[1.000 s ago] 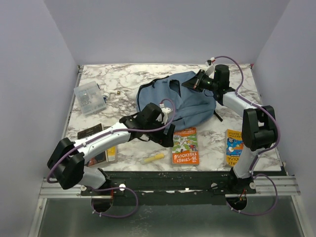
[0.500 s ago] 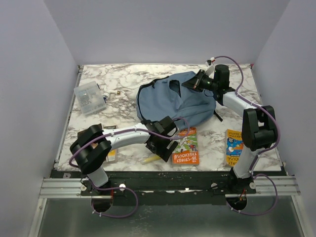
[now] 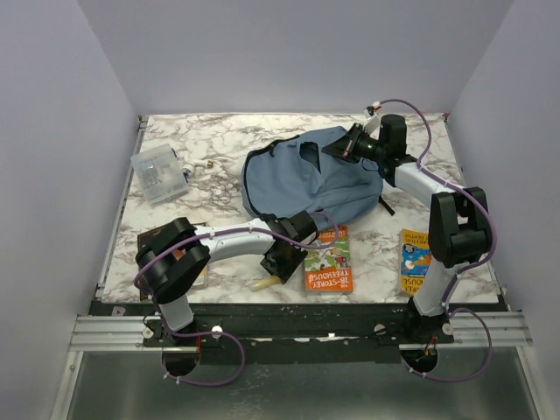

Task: Pack the student bag
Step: Pick up the stationery from the center of the board, then place the stationery in the student bag.

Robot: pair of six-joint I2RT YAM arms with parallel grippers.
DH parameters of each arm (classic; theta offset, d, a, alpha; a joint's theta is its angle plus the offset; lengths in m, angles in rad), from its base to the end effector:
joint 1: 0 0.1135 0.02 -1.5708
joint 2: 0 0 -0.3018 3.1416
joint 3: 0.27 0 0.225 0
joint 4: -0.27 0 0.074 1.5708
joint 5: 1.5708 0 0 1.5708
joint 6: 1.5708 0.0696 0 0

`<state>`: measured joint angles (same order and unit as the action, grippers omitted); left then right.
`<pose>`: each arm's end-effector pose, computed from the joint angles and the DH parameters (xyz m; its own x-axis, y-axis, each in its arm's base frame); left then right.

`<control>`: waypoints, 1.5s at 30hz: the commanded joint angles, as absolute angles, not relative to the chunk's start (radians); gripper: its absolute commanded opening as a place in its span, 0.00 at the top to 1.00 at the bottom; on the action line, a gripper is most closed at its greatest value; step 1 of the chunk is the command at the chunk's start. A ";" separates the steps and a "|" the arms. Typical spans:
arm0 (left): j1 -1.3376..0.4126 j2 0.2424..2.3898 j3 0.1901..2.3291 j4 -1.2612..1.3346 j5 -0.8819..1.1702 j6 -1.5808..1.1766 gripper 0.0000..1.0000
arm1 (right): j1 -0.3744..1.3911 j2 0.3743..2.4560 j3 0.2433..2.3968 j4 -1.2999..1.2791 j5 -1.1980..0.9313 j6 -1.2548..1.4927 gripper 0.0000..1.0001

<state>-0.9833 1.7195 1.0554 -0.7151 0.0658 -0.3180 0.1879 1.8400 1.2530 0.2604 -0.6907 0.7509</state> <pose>0.1624 -0.2521 0.1848 -0.7787 0.6065 -0.1607 0.6254 0.7709 -0.1209 0.4190 0.1248 0.2933 -0.7331 0.3960 -0.5530 -0.3236 0.5121 0.7957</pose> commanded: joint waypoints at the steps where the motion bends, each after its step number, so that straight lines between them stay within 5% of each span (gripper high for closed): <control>1: -0.998 1.759 1.074 -0.728 0.020 -0.334 0.58 | 0.196 1.836 1.270 0.283 -0.713 0.745 0.99; 12: -0.997 1.691 1.109 -0.742 -0.024 -0.346 0.75 | 0.195 1.830 1.267 0.286 -0.713 0.746 0.99; 28: -0.750 1.374 1.203 -0.609 -0.090 -0.484 0.81 | 0.196 1.837 1.269 0.296 -0.719 0.755 0.99; 38: -0.539 1.295 1.211 -0.250 -0.119 -0.868 0.98 | 0.196 1.844 1.265 0.305 -0.722 0.765 0.99; 45: -0.494 1.390 1.192 -0.078 -0.235 -1.121 0.98 | 0.196 1.843 1.269 0.304 -0.727 0.765 0.99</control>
